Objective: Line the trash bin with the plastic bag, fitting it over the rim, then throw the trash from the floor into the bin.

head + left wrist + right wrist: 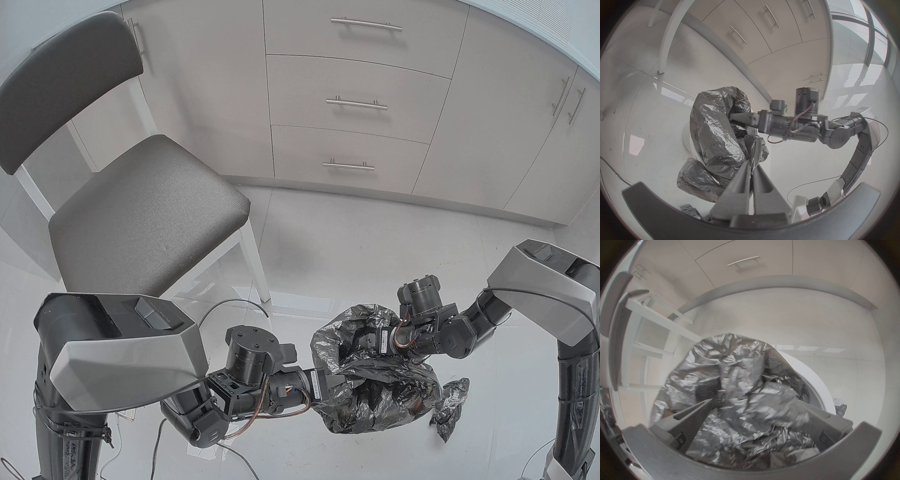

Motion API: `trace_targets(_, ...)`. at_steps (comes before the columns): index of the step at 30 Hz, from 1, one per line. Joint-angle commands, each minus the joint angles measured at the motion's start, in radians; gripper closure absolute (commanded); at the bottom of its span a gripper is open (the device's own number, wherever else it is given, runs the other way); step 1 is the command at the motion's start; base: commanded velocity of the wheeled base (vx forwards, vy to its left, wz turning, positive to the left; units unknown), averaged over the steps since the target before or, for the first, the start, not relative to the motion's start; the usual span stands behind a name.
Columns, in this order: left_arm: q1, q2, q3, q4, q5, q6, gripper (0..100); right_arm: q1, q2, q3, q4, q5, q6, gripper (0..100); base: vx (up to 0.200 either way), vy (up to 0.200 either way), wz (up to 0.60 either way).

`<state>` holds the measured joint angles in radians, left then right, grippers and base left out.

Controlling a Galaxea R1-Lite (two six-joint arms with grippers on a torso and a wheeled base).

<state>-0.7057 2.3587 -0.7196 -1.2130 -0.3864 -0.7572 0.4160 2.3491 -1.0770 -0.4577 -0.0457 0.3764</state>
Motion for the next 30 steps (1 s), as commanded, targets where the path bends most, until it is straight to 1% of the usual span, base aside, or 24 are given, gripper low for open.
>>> trace_targets(1,0.000,0.001,0.000,0.000,0.000,-0.001,100,0.003,-0.119,0.065,0.005,0.032,0.052,0,0.000,0.000,0.00)
trace_targets(3,0.000,0.002,0.000,0.000,0.000,-0.001,100,0.000,-0.174,0.117,-0.004,0.056,0.072,0,0.000,0.000,0.00)
trace_targets(7,0.000,0.001,0.000,0.000,0.000,-0.001,100,0.000,-0.255,0.174,-0.009,0.079,0.107,0,0.000,0.000,0.00)
trace_targets(10,0.000,0.001,0.000,0.000,0.000,-0.001,100,0.001,-0.304,0.218,-0.042,0.081,0.116,0,0.000,0.000,0.00)
trace_targets(12,0.000,0.001,0.000,0.000,0.000,-0.001,100,0.003,-0.321,0.261,-0.099,0.078,0.111,0,0.000,0.000,0.00)
trace_targets(14,0.000,0.001,0.000,0.000,0.000,-0.001,100,0.003,-0.321,0.261,-0.099,0.078,0.111,0,0.000,0.000,0.00)
trace_targets(15,0.000,0.001,0.002,0.000,0.000,-0.001,100,0.004,-0.323,0.353,-0.240,0.073,0.110,0,0.000,0.000,0.00)
trace_targets(16,0.000,0.001,0.002,0.000,0.000,-0.001,100,0.004,-0.323,0.353,-0.240,0.073,0.110,0,0.000,0.000,0.00)
trace_targets(17,0.000,0.001,0.002,0.000,0.000,-0.002,100,0.003,-0.307,0.431,-0.369,0.073,0.111,0,0.000,0.000,0.00)
trace_targets(18,0.000,0.001,0.002,0.000,0.000,-0.002,100,0.001,-0.306,0.437,-0.378,0.073,0.111,0,0.000,0.000,0.00)
trace_targets(20,0.002,0.001,0.002,0.000,0.000,-0.002,100,-0.014,-0.245,0.543,-0.579,0.084,0.118,0,0.000,0.000,0.00)
trace_targets(22,0.002,0.001,0.000,0.000,0.000,-0.004,100,-0.013,-0.163,0.571,-0.687,0.076,0.104,0,0.000,0.000,0.00)
trace_targets(24,0.000,0.002,0.000,0.000,0.003,-0.002,100,0.000,-0.126,0.589,-0.750,0.073,0.095,0,0.000,0.000,0.00)
trace_targets(25,0.000,0.001,0.000,0.000,0.003,-0.002,100,0.000,-0.125,0.591,-0.751,0.073,0.093,0,0.000,0.000,0.00)
trace_targets(27,0.002,0.001,0.000,0.000,0.000,-0.002,100,0.017,-0.117,0.621,-0.759,0.081,0.052,0,0.000,0.000,0.00)
trace_targets(28,0.002,0.001,0.000,0.000,0.000,-0.002,100,0.018,-0.117,0.623,-0.760,0.081,0.047,0,0.000,0.000,0.00)
trace_targets(30,0.002,0.002,0.000,0.000,0.003,-0.002,100,0.030,-0.111,0.649,-0.763,0.081,-0.007,0,0.000,0.000,0.00)
